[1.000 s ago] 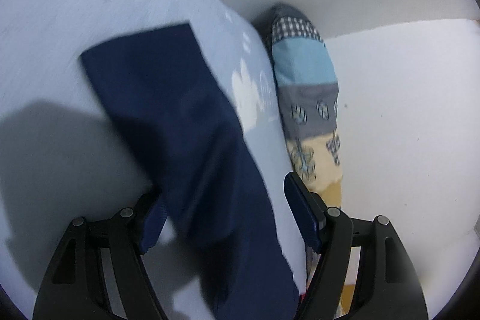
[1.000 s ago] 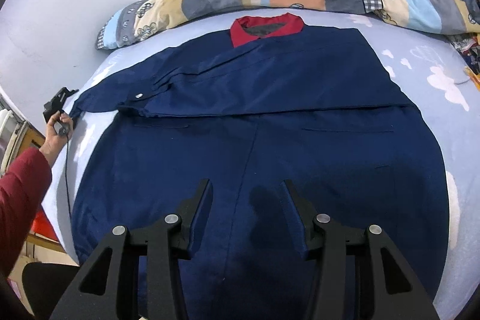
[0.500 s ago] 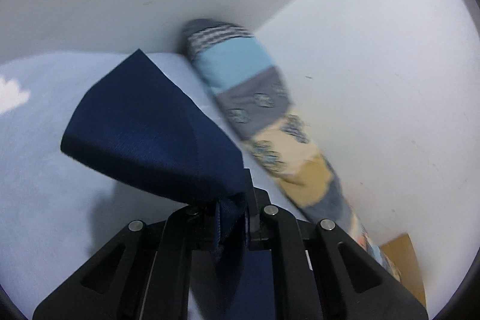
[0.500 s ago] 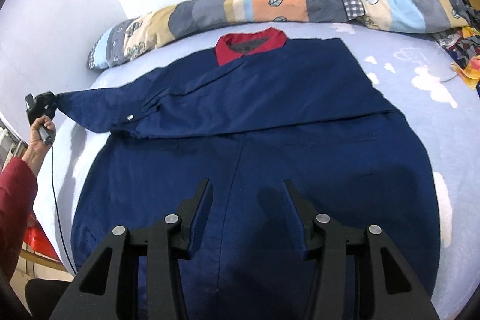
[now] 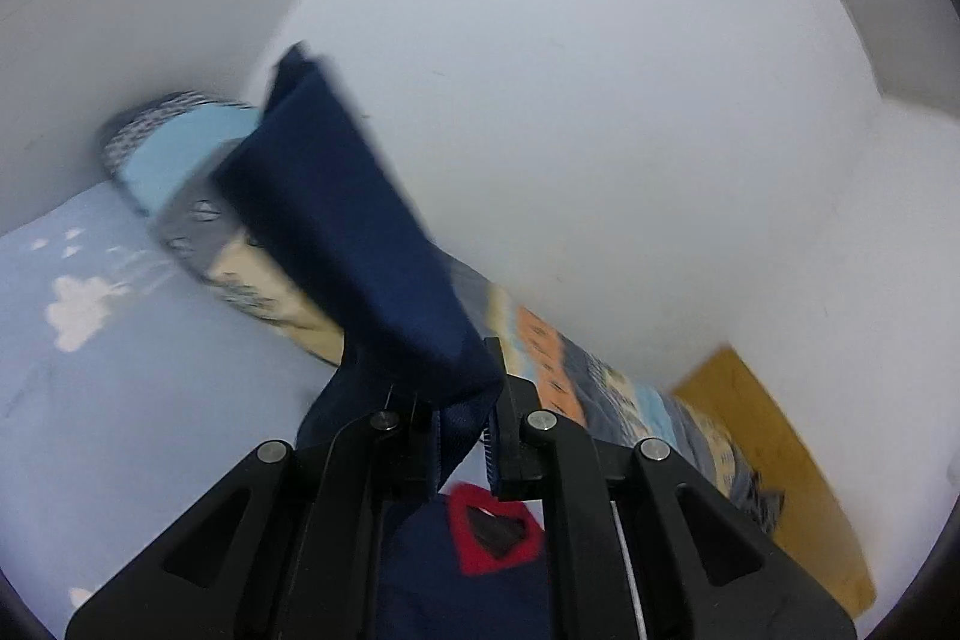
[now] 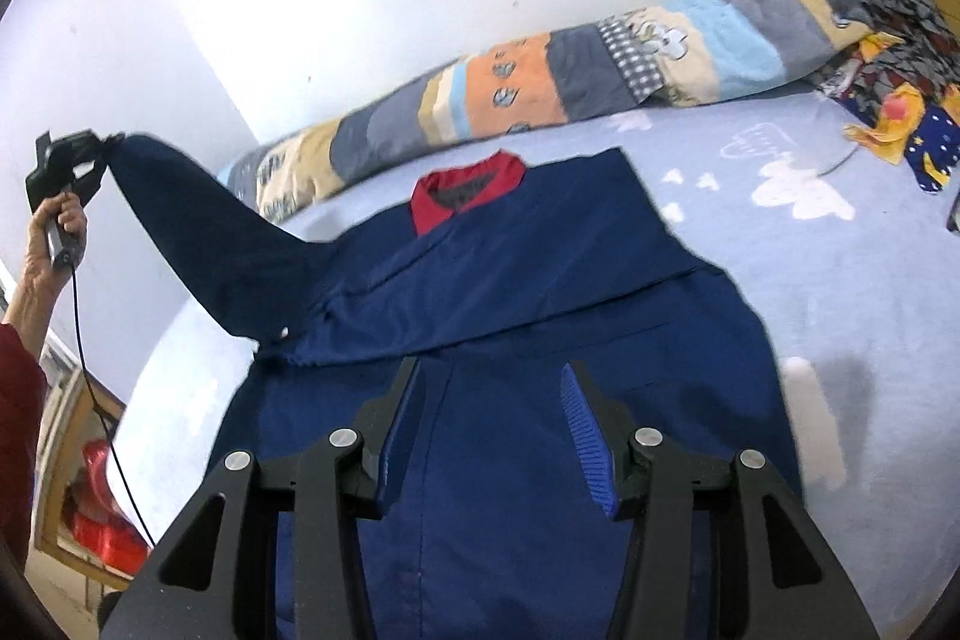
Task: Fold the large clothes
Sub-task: 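Fold the held sleeve across the jacket body with the left tool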
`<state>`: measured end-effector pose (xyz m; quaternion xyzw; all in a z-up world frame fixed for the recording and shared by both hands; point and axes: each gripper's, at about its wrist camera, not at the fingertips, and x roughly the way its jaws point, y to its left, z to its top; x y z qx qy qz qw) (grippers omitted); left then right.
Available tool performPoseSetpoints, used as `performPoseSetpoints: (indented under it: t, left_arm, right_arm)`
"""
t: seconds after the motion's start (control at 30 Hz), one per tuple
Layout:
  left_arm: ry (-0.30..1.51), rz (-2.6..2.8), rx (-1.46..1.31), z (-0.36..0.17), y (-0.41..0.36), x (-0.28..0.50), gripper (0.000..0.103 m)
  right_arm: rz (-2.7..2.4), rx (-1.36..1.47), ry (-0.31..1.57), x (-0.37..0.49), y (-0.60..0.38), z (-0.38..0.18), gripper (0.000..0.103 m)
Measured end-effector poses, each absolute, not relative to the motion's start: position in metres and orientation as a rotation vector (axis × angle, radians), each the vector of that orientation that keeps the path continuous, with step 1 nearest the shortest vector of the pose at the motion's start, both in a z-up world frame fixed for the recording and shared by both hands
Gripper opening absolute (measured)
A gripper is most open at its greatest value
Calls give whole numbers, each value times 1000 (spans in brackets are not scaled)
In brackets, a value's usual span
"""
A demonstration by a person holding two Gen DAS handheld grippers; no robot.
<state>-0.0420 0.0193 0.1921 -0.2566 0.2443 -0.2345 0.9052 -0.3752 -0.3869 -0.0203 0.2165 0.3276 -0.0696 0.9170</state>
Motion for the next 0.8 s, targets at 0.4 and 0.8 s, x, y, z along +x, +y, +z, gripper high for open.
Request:
performPoseSetpoints:
  t: [0.4,0.8]
  left_arm:
    - [720,-667,-242,120,-261,-120,8]
    - [990,-579,227,-104,-414,-195,43]
  right_arm:
    - [-164,558,529,-436,-442,3,51]
    - [-160,605,516,-452,-463,0,51]
